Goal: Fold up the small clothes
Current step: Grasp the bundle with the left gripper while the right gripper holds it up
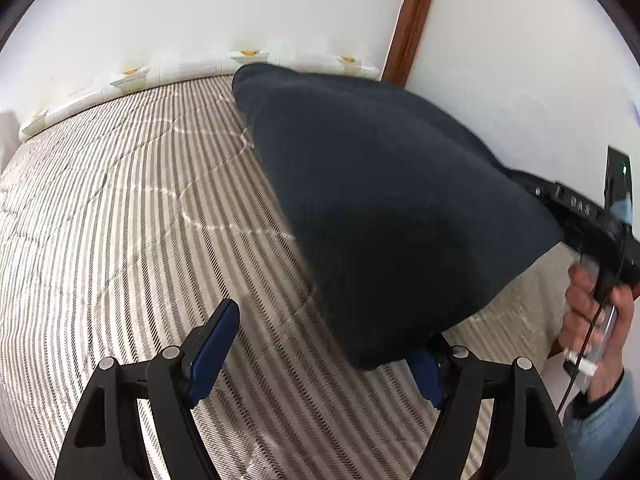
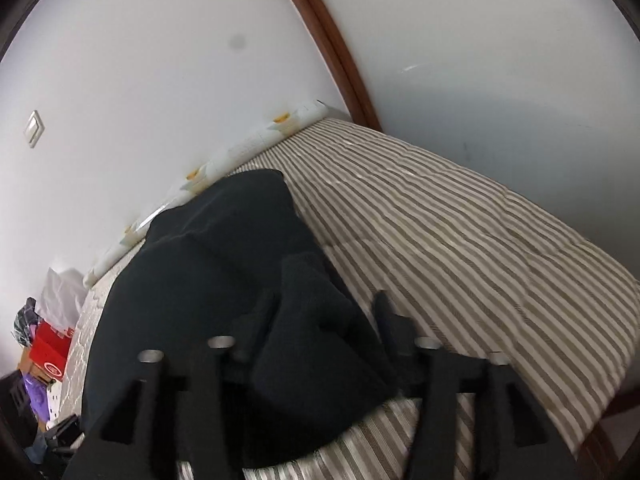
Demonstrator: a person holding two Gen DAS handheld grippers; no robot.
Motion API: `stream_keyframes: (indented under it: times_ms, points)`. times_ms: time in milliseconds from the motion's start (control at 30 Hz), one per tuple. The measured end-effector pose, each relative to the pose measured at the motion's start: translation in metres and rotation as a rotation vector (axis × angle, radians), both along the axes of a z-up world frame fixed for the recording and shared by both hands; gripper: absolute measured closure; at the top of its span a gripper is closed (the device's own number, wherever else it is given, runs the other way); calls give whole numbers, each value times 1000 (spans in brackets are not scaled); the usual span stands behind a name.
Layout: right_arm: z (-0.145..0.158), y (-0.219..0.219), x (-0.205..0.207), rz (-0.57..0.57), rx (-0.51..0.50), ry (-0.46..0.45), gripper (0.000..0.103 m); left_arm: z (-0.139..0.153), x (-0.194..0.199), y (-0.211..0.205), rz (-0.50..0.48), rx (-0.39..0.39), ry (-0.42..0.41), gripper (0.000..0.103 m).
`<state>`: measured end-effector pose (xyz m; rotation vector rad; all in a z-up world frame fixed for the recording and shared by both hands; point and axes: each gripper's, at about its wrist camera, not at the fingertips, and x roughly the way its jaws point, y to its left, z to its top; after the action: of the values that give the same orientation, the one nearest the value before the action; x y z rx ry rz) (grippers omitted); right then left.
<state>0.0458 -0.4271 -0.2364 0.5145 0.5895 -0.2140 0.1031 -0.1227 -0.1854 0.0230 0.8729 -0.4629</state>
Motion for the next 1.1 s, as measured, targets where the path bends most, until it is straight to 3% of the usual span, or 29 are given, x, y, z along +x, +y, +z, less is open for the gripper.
stream_keyframes:
  times_ms: [133, 233, 267, 300, 333, 433, 567, 900, 1100]
  points:
    - [-5, 1, 3, 23, 14, 49, 42, 5, 3, -6, 3, -7, -26, 38]
    - [-9, 5, 13, 22, 24, 68, 44, 2, 3, -15, -17, -15, -10, 74]
    - [-11, 5, 15, 32, 27, 72, 59, 4, 1, -15, -13, -16, -20, 76]
    - [-11, 9, 19, 61, 38, 66, 82, 6, 1, -15, -1, -23, -40, 77]
    - [-9, 16, 24, 67, 18, 61, 83, 9, -3, -14, 13, -23, -70, 80]
    - [-2, 34, 36, 67, -71, 77, 88, 15, -5, -6, 47, -28, -103, 83]
    - [2, 52, 57, 125, 6, 72, 89, 20, 2, 29, 121, -79, -91, 84]
    - [9, 175, 122, 325, 11, 67, 89, 24, 2, 146, 315, -58, -94, 84]
    - [12, 211, 120, 415, -14, 39, 87, 13, 4, 188, 350, -93, -29, 84]
